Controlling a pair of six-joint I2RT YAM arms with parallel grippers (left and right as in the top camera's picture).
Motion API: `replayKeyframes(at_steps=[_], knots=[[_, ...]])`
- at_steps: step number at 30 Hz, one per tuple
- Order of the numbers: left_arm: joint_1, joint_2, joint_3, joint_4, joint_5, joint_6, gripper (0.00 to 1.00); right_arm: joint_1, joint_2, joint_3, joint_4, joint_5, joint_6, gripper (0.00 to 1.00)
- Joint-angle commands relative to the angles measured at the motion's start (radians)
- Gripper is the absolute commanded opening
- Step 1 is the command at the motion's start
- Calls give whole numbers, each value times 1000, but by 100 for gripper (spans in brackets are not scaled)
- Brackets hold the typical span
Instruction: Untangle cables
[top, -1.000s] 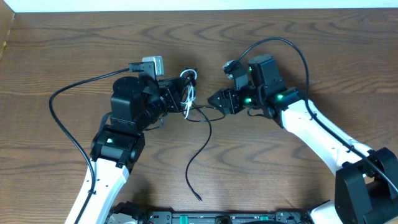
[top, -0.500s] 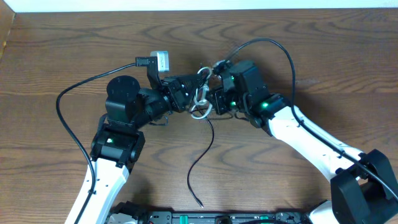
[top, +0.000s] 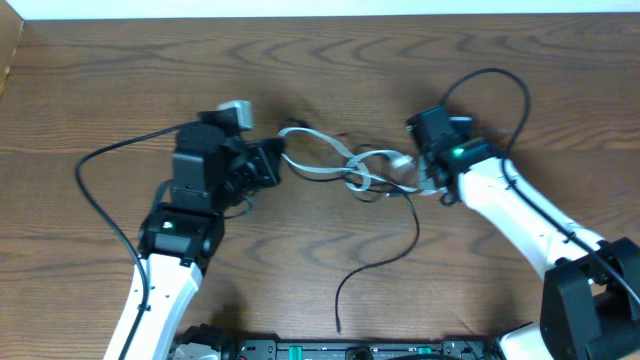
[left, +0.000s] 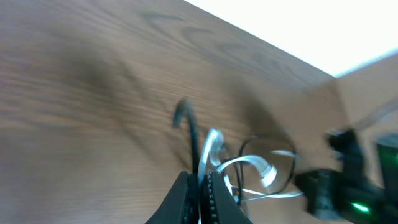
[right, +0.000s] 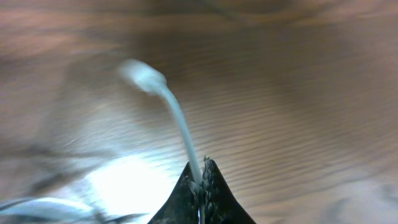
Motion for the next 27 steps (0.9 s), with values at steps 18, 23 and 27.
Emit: replayKeyframes(at_steps=[18, 23, 27], knots=[[172, -9, 12, -24, 275, -33, 8, -178, -9, 5, 280, -1061, -385, 51], [97, -9, 12, 220, 529, -33, 8, -89, -9, 5, 351, -1162, -385, 64], [40, -9, 12, 417, 595, -34, 8, 11, -9, 5, 431, -1137, -385, 70]])
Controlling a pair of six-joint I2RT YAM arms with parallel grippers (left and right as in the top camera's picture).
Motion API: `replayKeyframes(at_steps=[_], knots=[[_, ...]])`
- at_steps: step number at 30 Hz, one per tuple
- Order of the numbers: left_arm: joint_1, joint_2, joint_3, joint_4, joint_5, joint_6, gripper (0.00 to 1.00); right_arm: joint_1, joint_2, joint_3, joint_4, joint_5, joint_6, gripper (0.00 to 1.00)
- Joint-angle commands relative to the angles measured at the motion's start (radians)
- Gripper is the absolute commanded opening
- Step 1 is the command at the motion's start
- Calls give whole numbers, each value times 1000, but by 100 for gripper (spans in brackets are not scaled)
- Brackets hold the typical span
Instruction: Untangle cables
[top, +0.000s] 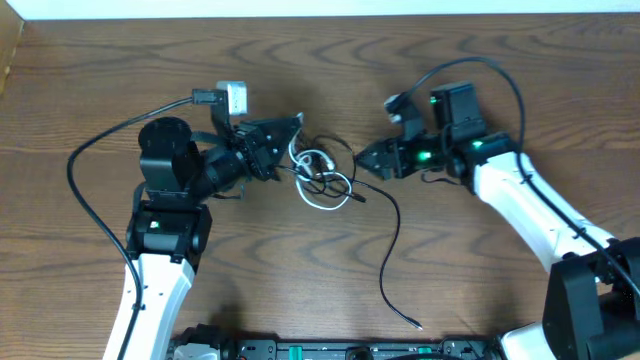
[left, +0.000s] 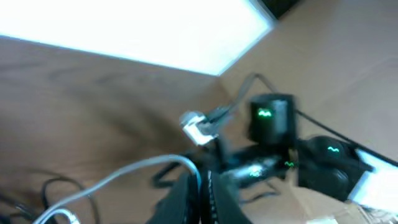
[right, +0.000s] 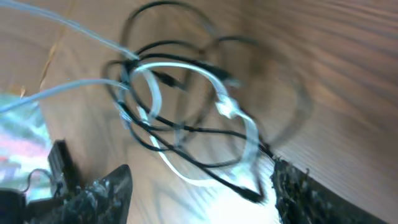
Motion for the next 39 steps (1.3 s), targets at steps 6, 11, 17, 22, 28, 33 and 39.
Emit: replayKeyframes(at_steps=[6, 11, 17, 22, 28, 33, 39], knots=[[-180, -8, 14, 172, 109, -2, 8, 161, -8, 4, 80, 246, -18, 72], [-219, -7, 23, 156, 2, -129, 7, 206, -8, 4, 80, 329, -18, 69], [-219, 3, 142, 88, -6, -204, 7, 216, 0, 3, 84, 408, 42, 57], [-219, 4, 208, 88, -6, -283, 7, 216, 29, 2, 85, 467, 107, 57], [-219, 9, 216, 0, -42, -199, 7, 215, 61, 2, 71, 525, 107, 28], [-219, 47, 215, -406, -405, 46, 7, 198, 60, 2, 18, 666, 160, 1], [-219, 211, 215, -602, -592, 80, 27, 132, 60, 2, -56, 686, 226, 1]])
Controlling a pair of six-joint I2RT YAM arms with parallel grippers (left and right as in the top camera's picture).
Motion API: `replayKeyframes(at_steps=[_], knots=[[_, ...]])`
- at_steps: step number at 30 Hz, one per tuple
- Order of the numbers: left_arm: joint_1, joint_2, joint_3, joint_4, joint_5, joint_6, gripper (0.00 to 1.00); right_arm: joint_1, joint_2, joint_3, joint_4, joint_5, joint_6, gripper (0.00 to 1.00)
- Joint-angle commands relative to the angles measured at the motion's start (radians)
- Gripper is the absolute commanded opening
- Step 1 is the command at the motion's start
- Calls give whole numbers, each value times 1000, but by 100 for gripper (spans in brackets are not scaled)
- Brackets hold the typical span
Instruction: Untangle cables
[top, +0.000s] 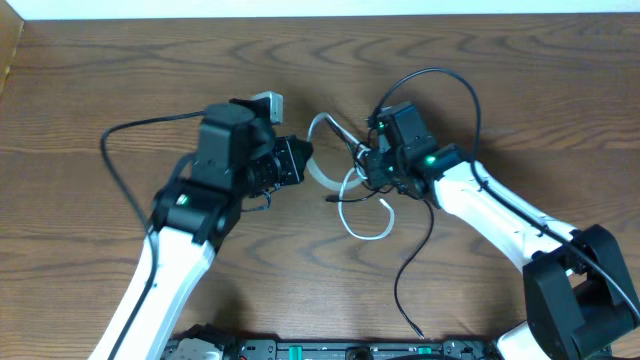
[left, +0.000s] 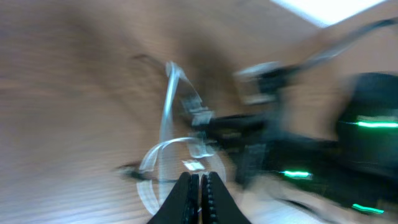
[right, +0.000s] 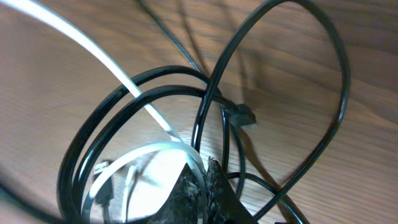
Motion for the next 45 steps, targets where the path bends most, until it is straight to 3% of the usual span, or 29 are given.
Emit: replayKeyframes(at_steps=[1, 2, 4, 12, 19, 25, 26, 28, 29, 35, 38, 42, 45], knots=[[0, 110, 6, -20, -122, 59, 43, -43, 4, 2, -24, 24, 55, 1], [0, 142, 6, -20, -105, 59, 57, -51, 4, 2, -30, -2, 55, 1], [0, 198, 6, -14, -59, 60, 71, -61, 4, 2, -31, -92, 53, 1], [-10, 339, 6, 98, 296, 63, 68, -66, 4, 2, 40, -336, 46, 1], [-16, 356, 6, 134, 307, 85, 65, -66, 4, 2, 129, -499, 47, 1], [-16, 356, -7, 129, 231, 85, 50, -65, 4, 2, 132, -547, 46, 1], [-16, 356, -7, 129, 231, 85, 44, -65, 4, 2, 132, -565, 46, 1], [-16, 356, -7, 129, 231, 85, 20, -65, 4, 2, 129, -566, 46, 1], [-16, 356, -7, 129, 231, 85, 7, -66, 4, 2, 122, -549, 46, 1], [30, 349, -7, 126, 231, 86, 7, -71, 4, 2, -8, -280, 47, 1], [90, 315, -7, 115, 231, 111, 7, -77, 5, 2, -140, -5, 57, 4], [157, 286, -7, 79, 230, 153, 7, -77, 5, 2, -276, 327, 206, 7], [257, 266, -7, 42, 230, 167, 7, -96, 5, 2, -338, 420, 268, 8]])
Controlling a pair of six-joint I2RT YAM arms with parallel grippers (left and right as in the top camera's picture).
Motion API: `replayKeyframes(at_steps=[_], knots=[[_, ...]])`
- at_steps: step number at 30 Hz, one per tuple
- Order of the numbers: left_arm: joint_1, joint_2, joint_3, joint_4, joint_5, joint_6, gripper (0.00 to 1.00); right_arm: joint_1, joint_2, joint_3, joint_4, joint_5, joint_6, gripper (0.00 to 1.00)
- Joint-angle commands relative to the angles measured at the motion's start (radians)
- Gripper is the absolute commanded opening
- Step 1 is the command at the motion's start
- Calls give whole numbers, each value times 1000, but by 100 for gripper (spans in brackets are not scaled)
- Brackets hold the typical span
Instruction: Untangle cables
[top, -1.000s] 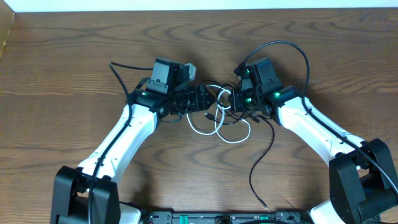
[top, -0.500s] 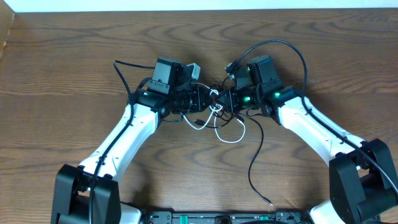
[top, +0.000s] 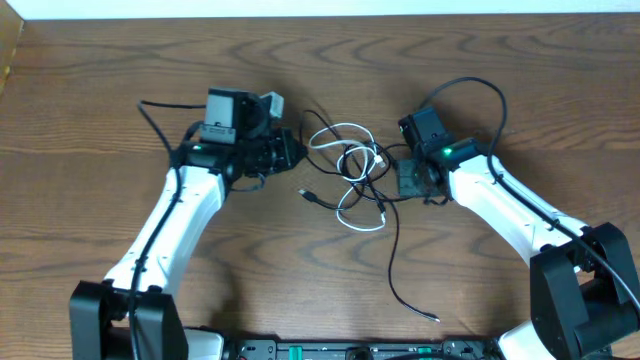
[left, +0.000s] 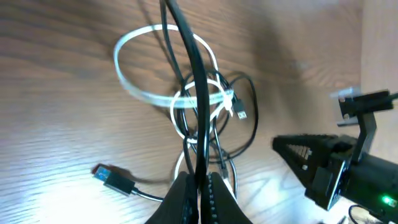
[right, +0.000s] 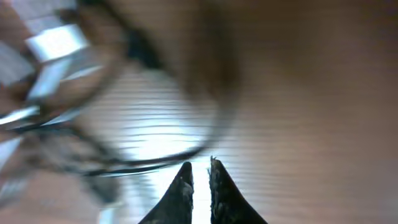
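Observation:
A tangle of a white cable (left: 138, 92) and a black cable (top: 392, 262) lies mid-table, loosely looped. My left gripper (top: 292, 152) sits at the tangle's left edge, shut on the black cable (left: 189, 56), which runs straight out from between its fingers (left: 184, 186). My right gripper (top: 404, 180) is at the tangle's right edge; in its blurred wrist view the jaws (right: 200, 168) stand a narrow gap apart with only table between them. A black USB plug with a blue tip (left: 111, 177) lies free on the table.
The black cable's long tail trails toward the front edge and ends in a small plug (top: 430, 318). Each arm's own black lead arcs over the wooden table (top: 100, 240) behind it. The white wall edge runs along the far side.
My right gripper has let go of the black cable and sits further right, jaws slightly apart. The left gripper has pulled back left and up. The loops now lie looser and wider.
Both grippers were shut on cable at either end of a stretched tangle. Then the right gripper was open beside a bunched tangle held by the left. Then the right was shut on black cable. Now it has let go, the left still holds.

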Motion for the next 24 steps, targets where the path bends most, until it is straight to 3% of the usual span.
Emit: replayKeyframes(at_steps=[1, 4, 8, 10, 12, 14, 17, 19, 21, 24], knots=[[104, -39, -6, -31, -9, 43, 7, -26, 4, 2, -32, 217, 108, 8], [190, -72, -6, -40, -8, 43, 7, -58, 4, 2, -35, 198, 111, 14], [308, -157, -5, 0, 13, 23, 7, -89, 4, 2, 15, 65, 79, 46], [322, -196, -5, 71, 93, -44, 7, -87, 4, 2, 93, -116, -42, 57], [294, -226, -5, 174, 208, -113, 7, -72, 4, 2, 205, -430, -215, 68], [234, -240, -5, 224, 201, -131, 7, -47, 4, 2, 305, -639, -283, 72], [137, -233, -5, 193, 63, -58, 7, 3, 4, 2, 362, -624, -282, 74], [82, -215, -5, 119, -96, -43, 8, 38, 4, 2, 339, -511, -275, 74], [53, -193, -6, 58, -196, -43, 26, 51, 4, 2, 309, -403, -232, 73], [24, -148, -6, -18, -272, -41, 37, 53, 4, 2, 247, -234, -132, 73]])
